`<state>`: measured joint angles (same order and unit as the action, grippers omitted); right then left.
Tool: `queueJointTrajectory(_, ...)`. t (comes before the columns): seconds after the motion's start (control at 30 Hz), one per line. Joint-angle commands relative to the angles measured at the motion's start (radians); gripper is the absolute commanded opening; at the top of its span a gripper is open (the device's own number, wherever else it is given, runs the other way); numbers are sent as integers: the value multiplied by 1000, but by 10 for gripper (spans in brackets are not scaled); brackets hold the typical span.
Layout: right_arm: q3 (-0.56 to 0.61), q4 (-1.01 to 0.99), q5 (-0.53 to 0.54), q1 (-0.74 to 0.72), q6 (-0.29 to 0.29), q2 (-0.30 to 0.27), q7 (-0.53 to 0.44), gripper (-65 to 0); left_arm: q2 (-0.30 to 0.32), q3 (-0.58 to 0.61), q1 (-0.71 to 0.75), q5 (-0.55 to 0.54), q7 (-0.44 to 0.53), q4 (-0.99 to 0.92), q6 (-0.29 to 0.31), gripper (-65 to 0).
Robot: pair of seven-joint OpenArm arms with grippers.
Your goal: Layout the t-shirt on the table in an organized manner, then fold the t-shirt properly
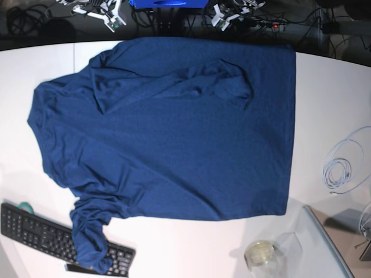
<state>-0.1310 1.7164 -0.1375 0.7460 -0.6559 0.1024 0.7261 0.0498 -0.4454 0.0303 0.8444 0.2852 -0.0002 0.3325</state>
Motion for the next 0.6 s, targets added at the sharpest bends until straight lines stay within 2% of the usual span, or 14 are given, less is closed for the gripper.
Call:
queueJointTrajectory(0.0,0,17,6,11,-8,3,-6,-650,2,1,1,6,7,0,4,-650)
queueJointTrajectory(0.13,0,9,6,-3,9,3,-6,-650,2,0,0,6,7,0,4,-650)
queueJointTrajectory(0.2,1,7,9,-3,74,3,-6,-650,0,0,0,6,13,0,4,-650)
queueJointTrajectory(0.33,0,10,11,-4,250,20,-9,-650,6,0,0,6,7,0,4,-650)
queueJointTrajectory(0.4,0,15,11,-7,304,23,-20,-650,8,-6,0,3,10,0,4,-650)
queueJointTrajectory(0.47,1,15,11,-7,325,24,-33,-650,8,-6,12,3,15,0,4,-650)
queueJointTrajectory(0.57,3,26,12,-7,327,24,-35,-650,8,0,46,5,7,0,4,-650)
